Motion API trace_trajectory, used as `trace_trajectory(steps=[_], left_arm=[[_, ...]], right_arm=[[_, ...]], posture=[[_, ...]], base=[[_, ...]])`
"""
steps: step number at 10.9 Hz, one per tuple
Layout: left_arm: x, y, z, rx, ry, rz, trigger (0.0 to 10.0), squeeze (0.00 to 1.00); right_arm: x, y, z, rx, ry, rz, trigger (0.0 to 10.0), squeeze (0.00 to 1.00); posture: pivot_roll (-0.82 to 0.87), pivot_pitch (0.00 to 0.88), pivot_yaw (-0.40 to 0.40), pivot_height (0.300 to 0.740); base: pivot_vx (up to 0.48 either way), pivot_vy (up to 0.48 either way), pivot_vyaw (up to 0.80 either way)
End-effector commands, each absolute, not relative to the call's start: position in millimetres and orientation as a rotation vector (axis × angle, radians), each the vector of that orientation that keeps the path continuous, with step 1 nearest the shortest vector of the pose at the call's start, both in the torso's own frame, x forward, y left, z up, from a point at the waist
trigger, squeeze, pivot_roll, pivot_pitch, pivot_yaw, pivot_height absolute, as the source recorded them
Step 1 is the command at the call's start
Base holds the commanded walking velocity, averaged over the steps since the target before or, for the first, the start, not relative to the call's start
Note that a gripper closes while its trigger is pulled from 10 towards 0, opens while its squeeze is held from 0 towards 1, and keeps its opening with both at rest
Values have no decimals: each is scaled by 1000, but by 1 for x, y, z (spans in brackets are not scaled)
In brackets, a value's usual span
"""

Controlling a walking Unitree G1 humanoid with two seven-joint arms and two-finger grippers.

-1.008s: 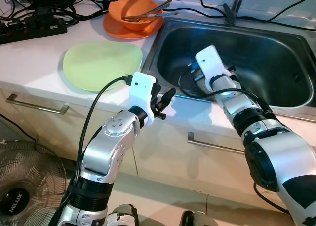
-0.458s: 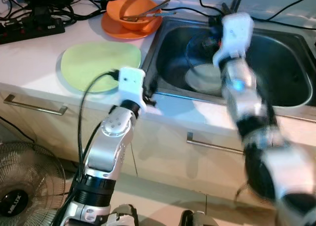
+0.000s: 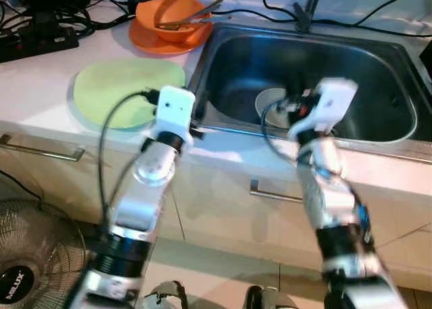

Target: Kitchen organization

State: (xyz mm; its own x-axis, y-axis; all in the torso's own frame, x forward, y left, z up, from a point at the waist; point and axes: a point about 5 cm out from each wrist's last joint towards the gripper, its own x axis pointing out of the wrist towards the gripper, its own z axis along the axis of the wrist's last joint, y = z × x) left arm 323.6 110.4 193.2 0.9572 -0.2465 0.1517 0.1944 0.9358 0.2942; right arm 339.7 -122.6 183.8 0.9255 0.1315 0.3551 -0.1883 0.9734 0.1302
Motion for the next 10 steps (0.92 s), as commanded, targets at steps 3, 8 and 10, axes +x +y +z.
trace_trajectory(steps=[3, 8, 10], left_arm=[[324, 131, 206, 637, -172, -133, 10000, 0], [338, 215, 218, 554, -85, 127, 10000, 0], [344, 227, 197, 581, 36, 69, 10000, 0]], right_arm=[[337, -116, 189, 191, -343, 204, 10000, 0], [335, -109, 185, 200, -292, 233, 10000, 0], [334, -109, 184, 197, -284, 233, 10000, 0]], posture=[[113, 122, -16, 740], [121, 115, -9, 740], [108, 114, -4, 740]], base=[[0, 0, 0], [0, 0, 0], [0, 0, 0]])
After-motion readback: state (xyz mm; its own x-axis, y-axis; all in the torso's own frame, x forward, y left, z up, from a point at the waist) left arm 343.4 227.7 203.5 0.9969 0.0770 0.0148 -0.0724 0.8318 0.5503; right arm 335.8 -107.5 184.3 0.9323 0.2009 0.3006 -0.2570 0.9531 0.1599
